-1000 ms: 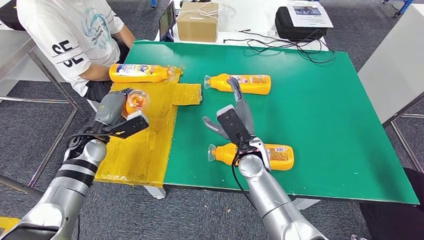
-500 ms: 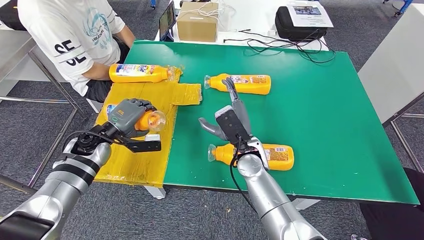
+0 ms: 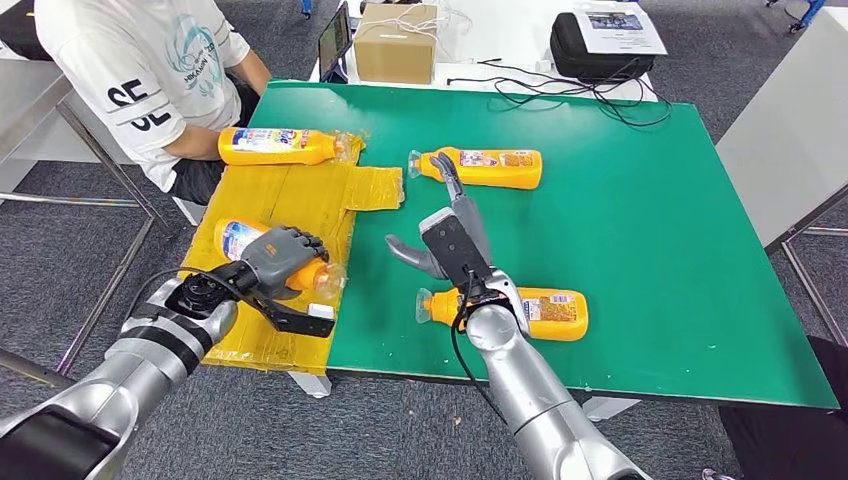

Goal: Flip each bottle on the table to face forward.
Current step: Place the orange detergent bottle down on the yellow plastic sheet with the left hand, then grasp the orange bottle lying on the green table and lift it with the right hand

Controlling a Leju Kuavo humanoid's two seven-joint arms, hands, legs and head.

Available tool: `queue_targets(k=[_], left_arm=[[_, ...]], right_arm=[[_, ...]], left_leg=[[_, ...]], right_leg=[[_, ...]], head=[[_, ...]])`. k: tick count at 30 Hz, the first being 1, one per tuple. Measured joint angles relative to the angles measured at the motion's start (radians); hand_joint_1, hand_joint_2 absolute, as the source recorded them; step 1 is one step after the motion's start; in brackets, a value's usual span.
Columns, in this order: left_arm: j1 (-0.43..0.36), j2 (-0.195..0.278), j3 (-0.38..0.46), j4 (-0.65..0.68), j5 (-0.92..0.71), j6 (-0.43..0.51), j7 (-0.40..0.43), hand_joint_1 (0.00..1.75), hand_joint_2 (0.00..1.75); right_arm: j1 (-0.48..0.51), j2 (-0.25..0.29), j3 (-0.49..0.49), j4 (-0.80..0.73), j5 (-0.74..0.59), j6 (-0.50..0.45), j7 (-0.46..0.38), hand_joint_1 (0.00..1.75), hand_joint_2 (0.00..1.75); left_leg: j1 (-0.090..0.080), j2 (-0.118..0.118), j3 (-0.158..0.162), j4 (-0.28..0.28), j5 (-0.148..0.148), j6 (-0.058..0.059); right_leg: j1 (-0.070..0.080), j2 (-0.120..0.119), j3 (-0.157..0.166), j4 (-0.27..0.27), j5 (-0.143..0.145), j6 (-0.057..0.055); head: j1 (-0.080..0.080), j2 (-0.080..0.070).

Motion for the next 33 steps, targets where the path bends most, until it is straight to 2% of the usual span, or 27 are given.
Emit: queue_targets(k=[8,16,17,18,21,23,33], left_arm=[[-0.014,-0.021,-0.049,0.065,-0.029,0.017,0.014,1.75,1.75],[-0.036,-0.057,-0.142,0.166,-0.106,0.036,0.034,1.75,1.75],[-0.040,-0.061,-0.152,0.173,-0.111,0.038,0.034,1.69,1.75],[-0.044,-0.063,-0.160,0.180,-0.113,0.039,0.034,1.33,1.75],[-0.053,-0.070,-0.177,0.196,-0.114,0.040,0.033,0.08,1.75],[-0.055,-0.075,-0.184,0.202,-0.111,0.040,0.028,0.00,1.75],[-0.059,-0.091,-0.200,0.214,-0.064,0.046,0.010,0.00,1.75]], right_arm=[[-0.009,0.007,0.000,0.011,0.000,0.009,0.000,0.00,1.75],[-0.025,0.020,0.011,0.031,-0.001,0.024,0.000,0.00,1.75],[-0.026,0.022,0.011,0.033,-0.002,0.025,0.000,0.00,1.75],[-0.027,0.023,0.012,0.036,-0.002,0.025,0.000,0.00,1.75],[-0.030,0.025,0.012,0.041,-0.003,0.028,-0.001,0.00,1.75],[-0.031,0.025,0.013,0.045,-0.004,0.031,-0.001,0.00,1.75],[-0.042,0.029,0.019,0.056,-0.014,0.042,-0.004,0.00,1.75]], left_leg=[[0.000,0.000,0.000,0.000,0.000,0.000],[0.000,-0.002,0.001,0.000,0.000,0.000],[0.000,-0.002,0.001,0.000,0.000,0.000],[0.000,-0.003,0.001,0.000,0.000,0.000],[0.000,-0.003,0.001,0.000,0.000,0.000],[0.000,-0.003,0.002,0.000,0.001,0.001],[0.000,-0.005,0.004,0.000,0.002,0.001]], right_leg=[[0.000,0.000,0.000,0.000,0.000,0.000],[0.000,-0.001,0.001,0.000,0.000,0.000],[0.000,-0.001,0.002,0.000,0.000,0.000],[0.000,-0.001,0.002,0.000,0.000,0.000],[0.000,-0.001,0.003,0.000,0.000,0.000],[0.000,-0.002,0.003,0.000,0.000,0.000],[0.000,-0.004,0.006,0.000,0.000,0.000]], head=[[0.000,0.000],[0.000,0.000],[0.000,0.000],[0.000,0.000],[0.000,0.000],[0.000,0.000],[0.000,0.000]])
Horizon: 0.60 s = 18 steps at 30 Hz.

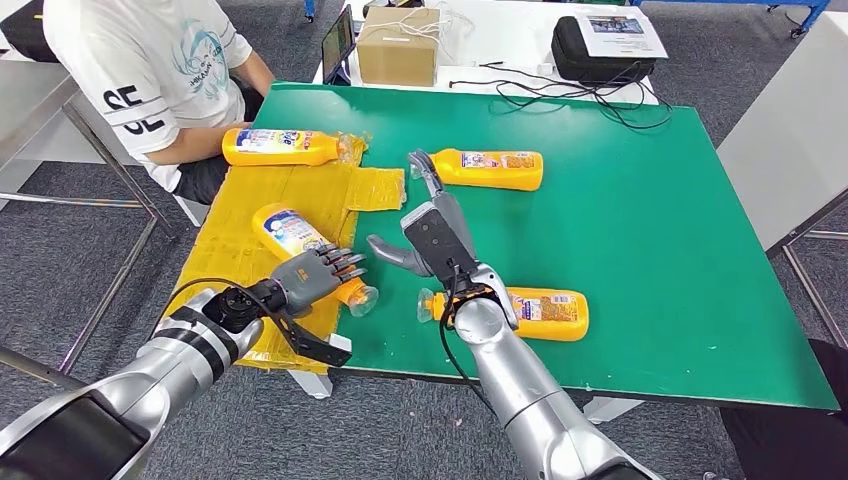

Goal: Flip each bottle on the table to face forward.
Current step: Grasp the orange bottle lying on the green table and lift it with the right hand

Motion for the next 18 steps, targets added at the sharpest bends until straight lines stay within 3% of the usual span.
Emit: queue_targets(k=[9,18], left_arm=[[0.013,-0.008,0.008,-0.001,0.084,0.038,-0.036,0.00,1.75],[0.071,-0.027,0.112,-0.049,0.260,0.047,-0.116,0.00,1.75]], right_arm=[[-0.002,0.001,0.002,0.001,-0.003,0.000,0.000,0.00,1.75],[-0.004,0.001,0.006,0.004,-0.004,-0.009,0.000,0.00,1.75]], left_leg=[[0.000,0.000,0.000,0.000,0.000,0.000],[0.000,0.000,-0.001,0.000,0.000,0.000]], right_leg=[[0.000,0.000,0.000,0.000,0.000,0.000],[0.000,0.000,-0.001,0.000,0.000,0.000]], head=[[0.000,0.000],[0.000,0.000]])
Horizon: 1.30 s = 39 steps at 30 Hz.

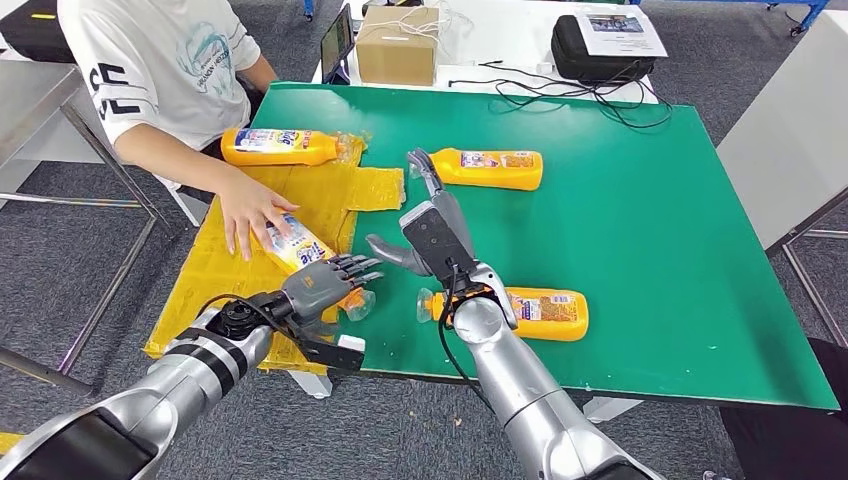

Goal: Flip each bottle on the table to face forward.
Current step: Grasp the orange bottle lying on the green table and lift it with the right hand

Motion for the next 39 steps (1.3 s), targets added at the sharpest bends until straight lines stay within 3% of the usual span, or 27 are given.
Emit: queue_targets(k=[6,12,16,20,24,31,39], left_arm=[[0.045,0.005,0.144,-0.098,0.183,-0.047,-0.100,0.00,1.75],[0.103,0.019,0.254,-0.230,0.354,-0.141,-0.123,0.00,1.75],[0.188,0.031,0.340,-0.409,0.667,-0.278,-0.129,0.00,1.75],[0.268,-0.001,0.464,-0.517,0.814,-0.383,-0.130,0.00,1.75],[0.325,-0.056,0.579,-0.556,0.836,-0.422,-0.127,0.00,1.75],[0.357,-0.124,0.696,-0.564,0.878,-0.425,-0.042,0.00,1.75],[0.361,-0.170,0.751,-0.548,0.885,-0.383,0.005,0.00,1.75]], right_arm=[[0.000,-0.003,0.000,0.001,-0.001,-0.017,0.001,0.00,1.75],[0.000,-0.009,0.000,0.001,-0.007,-0.031,0.002,0.00,1.75],[0.004,-0.017,-0.001,0.001,-0.008,-0.054,0.006,0.00,0.00],[0.017,-0.027,-0.001,0.010,0.036,-0.091,0.039,0.00,0.00],[0.042,-0.038,-0.001,0.033,0.072,-0.116,0.054,0.00,1.75],[0.079,-0.057,0.014,0.060,0.251,-0.146,0.189,0.00,1.75],[0.149,-0.097,0.037,0.072,0.431,-0.145,0.295,0.00,1.75]], left_leg=[[0.000,0.000,-0.001,0.000,0.000,0.000],[0.000,0.000,-0.001,0.000,0.000,0.000],[0.000,0.001,-0.001,0.000,0.000,0.000],[0.000,0.001,-0.002,0.000,-0.001,0.000],[0.000,0.001,-0.003,0.000,-0.001,0.000],[0.000,0.001,-0.003,0.000,-0.001,0.000],[0.000,0.000,-0.003,0.000,-0.001,0.000]], right_leg=[[0.000,0.000,-0.001,0.000,0.000,0.000],[0.000,0.000,-0.001,0.000,0.000,0.000],[0.000,0.000,-0.002,0.000,0.000,0.000],[0.000,0.000,-0.002,0.000,0.000,0.000],[0.000,0.000,-0.003,0.000,0.000,0.000],[0.000,0.000,-0.003,0.000,0.000,0.000],[0.000,0.000,-0.004,-0.001,0.000,0.000]], head=[[0.000,0.000],[0.000,0.000],[0.000,0.000],[0.000,0.000],[0.000,0.000],[0.000,0.000],[0.000,0.000]])
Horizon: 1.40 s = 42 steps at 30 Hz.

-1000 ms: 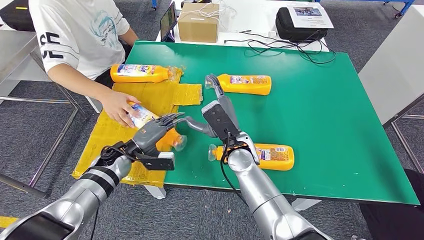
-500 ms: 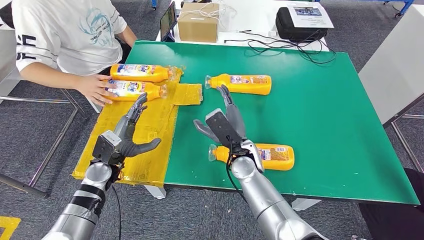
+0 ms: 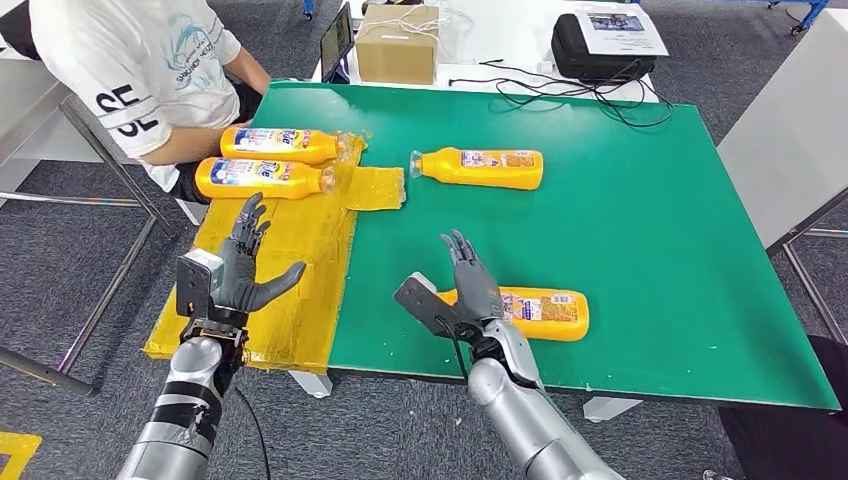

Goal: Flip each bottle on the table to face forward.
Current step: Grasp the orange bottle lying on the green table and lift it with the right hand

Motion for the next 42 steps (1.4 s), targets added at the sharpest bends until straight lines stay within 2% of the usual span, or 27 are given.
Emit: queue_targets(k=[8,16,33,42], left_arm=[[-0.015,-0.011,0.008,0.037,-0.003,0.016,0.016,0.00,1.75],[-0.017,-0.011,0.021,0.048,0.000,0.017,0.018,0.00,1.75],[-0.016,-0.009,0.055,0.060,0.003,0.009,0.024,0.00,1.75],[-0.016,-0.004,0.076,0.080,0.002,0.014,0.024,0.00,1.75]], right_arm=[[0.016,-0.043,0.000,0.010,0.095,0.040,0.063,0.00,1.75],[0.016,-0.073,0.002,0.019,0.217,0.031,0.158,0.00,1.75],[0.027,-0.114,0.004,0.019,0.319,0.060,0.228,0.00,1.75],[0.061,-0.123,0.001,-0.033,0.305,0.048,0.188,0.00,1.75]], left_leg=[[0.000,0.000,0.000,0.000,0.000,0.000],[0.000,0.000,0.000,0.000,0.000,0.000],[0.000,0.000,0.000,0.000,0.000,0.000],[0.000,0.000,0.000,0.000,0.000,0.000]], right_leg=[[0.000,0.000,0.000,0.000,0.000,0.000],[0.000,0.000,0.000,0.000,0.000,0.000],[0.000,0.000,0.000,0.000,0.000,0.000],[0.000,0.000,0.000,0.000,0.000,0.000]], head=[[0.000,0.000],[0.000,0.000],[0.000,0.000],[0.000,0.000]])
